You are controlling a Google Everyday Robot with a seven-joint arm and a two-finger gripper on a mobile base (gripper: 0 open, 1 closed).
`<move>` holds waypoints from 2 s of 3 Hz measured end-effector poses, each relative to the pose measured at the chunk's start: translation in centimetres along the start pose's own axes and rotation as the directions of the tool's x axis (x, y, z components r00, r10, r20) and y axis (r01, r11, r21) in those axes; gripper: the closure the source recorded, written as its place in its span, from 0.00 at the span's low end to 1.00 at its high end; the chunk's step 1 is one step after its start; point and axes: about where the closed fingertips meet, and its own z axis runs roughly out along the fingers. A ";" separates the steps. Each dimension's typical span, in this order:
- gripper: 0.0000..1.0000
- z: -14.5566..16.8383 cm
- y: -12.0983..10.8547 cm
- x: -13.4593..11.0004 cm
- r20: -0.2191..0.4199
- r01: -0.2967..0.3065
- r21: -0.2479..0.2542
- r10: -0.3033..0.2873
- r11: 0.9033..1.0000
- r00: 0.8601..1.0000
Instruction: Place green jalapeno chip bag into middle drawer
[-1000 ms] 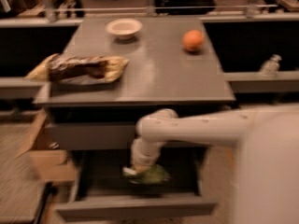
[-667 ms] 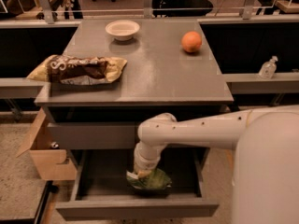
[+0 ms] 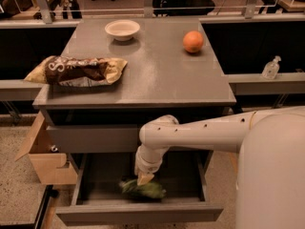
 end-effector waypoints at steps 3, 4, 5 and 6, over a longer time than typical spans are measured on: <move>0.00 -0.2 0.7 -0.4 0.015 -0.002 -0.008 0.002 1.000 1.000; 0.18 -1.1 2.4 -0.4 0.013 -0.042 0.004 0.042 0.999 0.999; 0.19 -2.1 4.3 -0.3 -0.006 -0.087 0.017 0.087 0.996 0.996; 0.00 -3.1 6.1 -0.2 -0.027 -0.129 0.031 0.130 0.991 0.991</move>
Offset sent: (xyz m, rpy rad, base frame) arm -0.0008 0.0001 -0.0010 -0.0005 0.0021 0.0009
